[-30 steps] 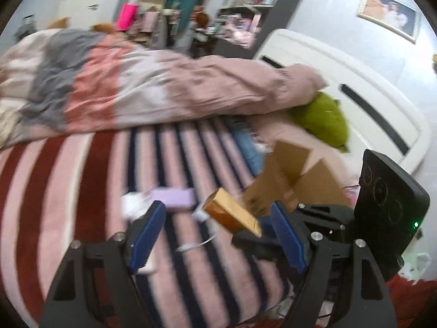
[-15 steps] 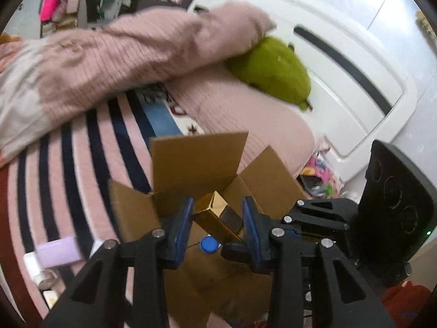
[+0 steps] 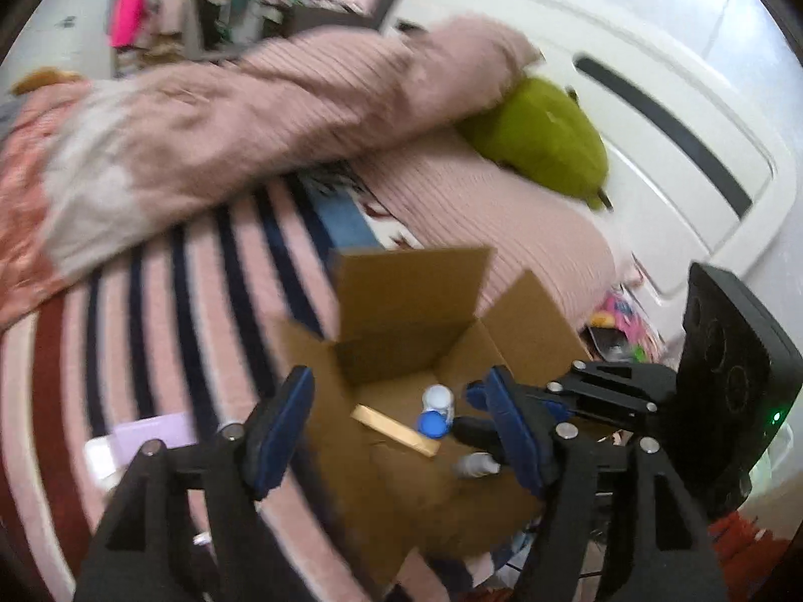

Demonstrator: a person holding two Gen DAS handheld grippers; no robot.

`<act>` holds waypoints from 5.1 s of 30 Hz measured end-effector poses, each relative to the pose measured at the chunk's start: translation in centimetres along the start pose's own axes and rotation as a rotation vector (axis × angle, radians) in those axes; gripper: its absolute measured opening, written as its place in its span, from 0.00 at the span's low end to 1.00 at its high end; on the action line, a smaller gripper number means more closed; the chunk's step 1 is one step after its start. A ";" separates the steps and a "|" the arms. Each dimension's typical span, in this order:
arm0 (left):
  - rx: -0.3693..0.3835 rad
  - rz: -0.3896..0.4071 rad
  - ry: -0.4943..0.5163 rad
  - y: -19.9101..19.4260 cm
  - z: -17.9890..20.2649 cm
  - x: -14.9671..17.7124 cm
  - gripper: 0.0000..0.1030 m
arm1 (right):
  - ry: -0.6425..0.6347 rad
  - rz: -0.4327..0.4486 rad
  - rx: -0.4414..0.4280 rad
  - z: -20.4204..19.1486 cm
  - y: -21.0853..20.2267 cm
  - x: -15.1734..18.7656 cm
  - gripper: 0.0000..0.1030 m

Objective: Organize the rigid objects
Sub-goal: 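Carry the gold case into the cardboard box and open the right gripper, then grasp the white card reader with cable using the right gripper, then drop the card reader into the cardboard box from the right gripper, then grasp the white KANO-KATO box with the right gripper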

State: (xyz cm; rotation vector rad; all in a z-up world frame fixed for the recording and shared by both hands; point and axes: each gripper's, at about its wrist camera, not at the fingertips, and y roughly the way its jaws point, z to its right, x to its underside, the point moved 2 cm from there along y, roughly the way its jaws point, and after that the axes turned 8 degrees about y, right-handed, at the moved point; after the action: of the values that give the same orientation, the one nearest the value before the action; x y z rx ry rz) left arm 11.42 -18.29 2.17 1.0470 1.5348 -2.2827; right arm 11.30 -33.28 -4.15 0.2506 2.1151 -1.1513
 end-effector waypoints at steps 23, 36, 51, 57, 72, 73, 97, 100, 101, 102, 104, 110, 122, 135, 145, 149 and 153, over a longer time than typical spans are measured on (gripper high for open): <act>-0.357 0.158 -0.302 -13.0 -12.1 18.3 0.79 | -0.131 -0.073 -0.093 -14.7 14.2 5.1 0.35; -0.368 0.151 -0.330 -13.8 -13.6 19.9 0.79 | -0.029 -0.078 0.281 -8.0 21.3 4.3 0.63; -0.339 0.121 -0.323 -12.7 -13.3 19.7 0.79 | -0.076 -0.104 0.045 -11.1 17.9 6.1 0.28; -0.221 0.152 -0.298 -11.9 -12.6 17.5 0.79 | -0.183 -0.073 -0.134 -15.9 13.6 4.6 0.28; 0.158 0.104 -0.087 -4.9 -5.5 2.4 0.21 | -0.171 0.164 -0.150 -12.7 2.4 -2.4 0.28; 0.166 0.092 -0.073 -4.2 -4.8 1.7 0.21 | -0.147 0.176 -0.129 -11.2 1.8 -2.5 0.28; 0.141 -0.094 0.056 4.2 1.6 -2.5 0.59 | 0.043 0.019 0.177 1.2 0.0 -0.4 0.34; 0.042 -0.038 0.033 0.3 -0.5 -1.5 0.66 | 0.017 0.047 0.134 -0.5 -0.5 -0.9 0.34; 0.010 -0.021 0.024 -0.9 -1.2 -1.1 0.66 | 0.005 0.054 0.114 -1.1 -0.7 -1.0 0.34; -0.022 -0.004 0.014 -2.1 -2.0 -0.5 0.67 | -0.011 0.062 0.091 -2.0 -0.8 -1.1 0.34; -0.086 0.036 -0.015 -4.9 -3.9 1.0 0.68 | -0.053 0.072 0.027 -4.2 -0.8 -1.4 0.37; -0.277 0.088 -0.127 -10.4 -10.1 6.9 0.77 | -0.173 0.001 -0.199 -12.2 2.4 -0.9 0.43; -0.421 0.082 -0.391 -13.0 -19.2 21.6 0.77 | -0.022 -0.278 -0.253 -19.4 18.9 5.9 0.67; -0.452 0.070 -0.444 -13.6 -20.3 26.0 0.77 | -0.014 -0.208 -0.003 -20.3 24.0 7.0 0.41; -0.421 0.079 -0.417 -13.0 -19.6 24.4 0.78 | -0.066 -0.240 -0.055 -17.1 22.5 7.1 0.35; -0.409 0.073 -0.415 -12.8 -19.5 23.9 0.78 | -0.154 -0.222 -0.060 -17.9 23.6 6.8 0.32; -0.359 0.067 -0.401 -12.3 -19.4 22.3 0.77 | -0.229 -0.207 -0.053 -18.6 23.0 6.5 0.30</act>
State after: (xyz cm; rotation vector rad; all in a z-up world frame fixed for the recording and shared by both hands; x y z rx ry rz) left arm -2.64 8.84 -7.45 0.5018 1.6185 -1.9194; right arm 8.30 -6.02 -17.05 -0.1230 1.9983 -1.1783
